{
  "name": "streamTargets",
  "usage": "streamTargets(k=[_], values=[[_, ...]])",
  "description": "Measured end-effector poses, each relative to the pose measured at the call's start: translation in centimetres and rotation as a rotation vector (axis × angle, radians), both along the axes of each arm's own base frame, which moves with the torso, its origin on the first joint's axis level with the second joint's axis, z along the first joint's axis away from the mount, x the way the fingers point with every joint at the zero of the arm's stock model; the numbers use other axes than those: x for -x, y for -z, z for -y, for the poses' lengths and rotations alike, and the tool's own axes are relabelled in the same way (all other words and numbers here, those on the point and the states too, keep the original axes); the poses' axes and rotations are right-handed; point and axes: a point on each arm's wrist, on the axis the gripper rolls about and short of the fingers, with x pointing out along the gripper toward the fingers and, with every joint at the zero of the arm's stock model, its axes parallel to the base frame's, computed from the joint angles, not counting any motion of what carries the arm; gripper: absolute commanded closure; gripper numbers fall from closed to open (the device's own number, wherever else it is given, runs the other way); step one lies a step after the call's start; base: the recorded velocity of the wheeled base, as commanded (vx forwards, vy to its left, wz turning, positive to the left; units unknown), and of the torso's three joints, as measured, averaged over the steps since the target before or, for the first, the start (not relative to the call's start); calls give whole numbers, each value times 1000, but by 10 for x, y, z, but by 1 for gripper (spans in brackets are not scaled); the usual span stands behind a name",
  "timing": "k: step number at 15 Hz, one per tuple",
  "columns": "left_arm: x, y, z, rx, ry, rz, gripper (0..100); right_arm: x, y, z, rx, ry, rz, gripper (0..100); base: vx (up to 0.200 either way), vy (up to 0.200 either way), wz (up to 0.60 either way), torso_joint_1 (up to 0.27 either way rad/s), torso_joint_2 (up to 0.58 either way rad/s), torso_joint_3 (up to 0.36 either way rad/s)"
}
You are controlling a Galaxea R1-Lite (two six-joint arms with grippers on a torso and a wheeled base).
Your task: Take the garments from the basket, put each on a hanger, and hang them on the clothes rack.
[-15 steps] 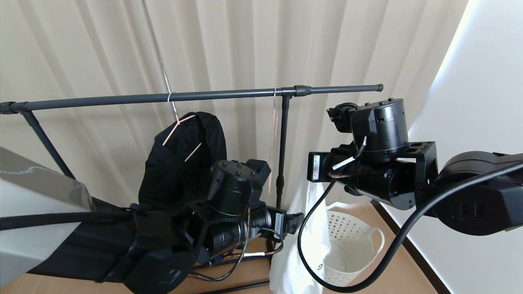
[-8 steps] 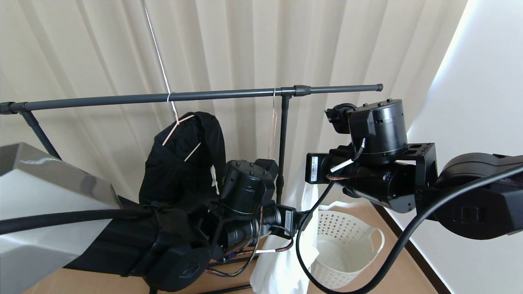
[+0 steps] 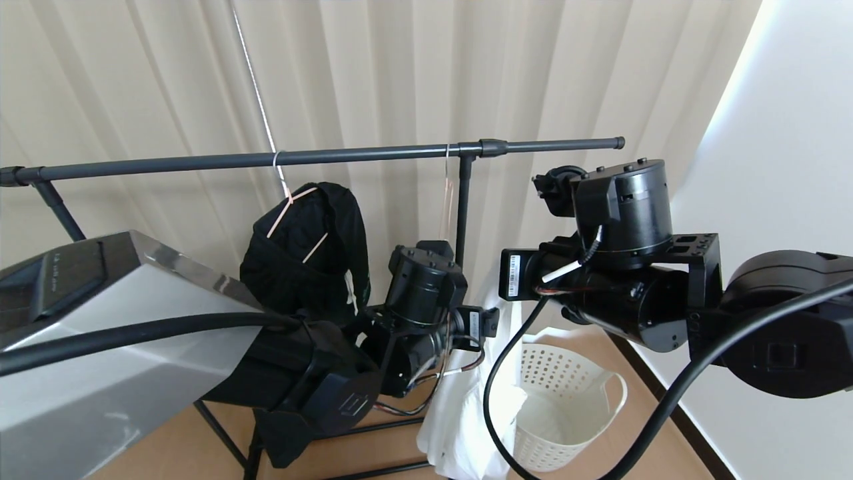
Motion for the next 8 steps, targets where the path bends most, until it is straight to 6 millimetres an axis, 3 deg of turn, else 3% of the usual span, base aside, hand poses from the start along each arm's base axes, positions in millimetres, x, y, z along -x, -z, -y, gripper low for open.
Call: streamTargets(k=[8], values=[[-18,17,-23,-85,-88,-9,0,9,-3,10,39,21,17,100,0,0,0,0,0,0]])
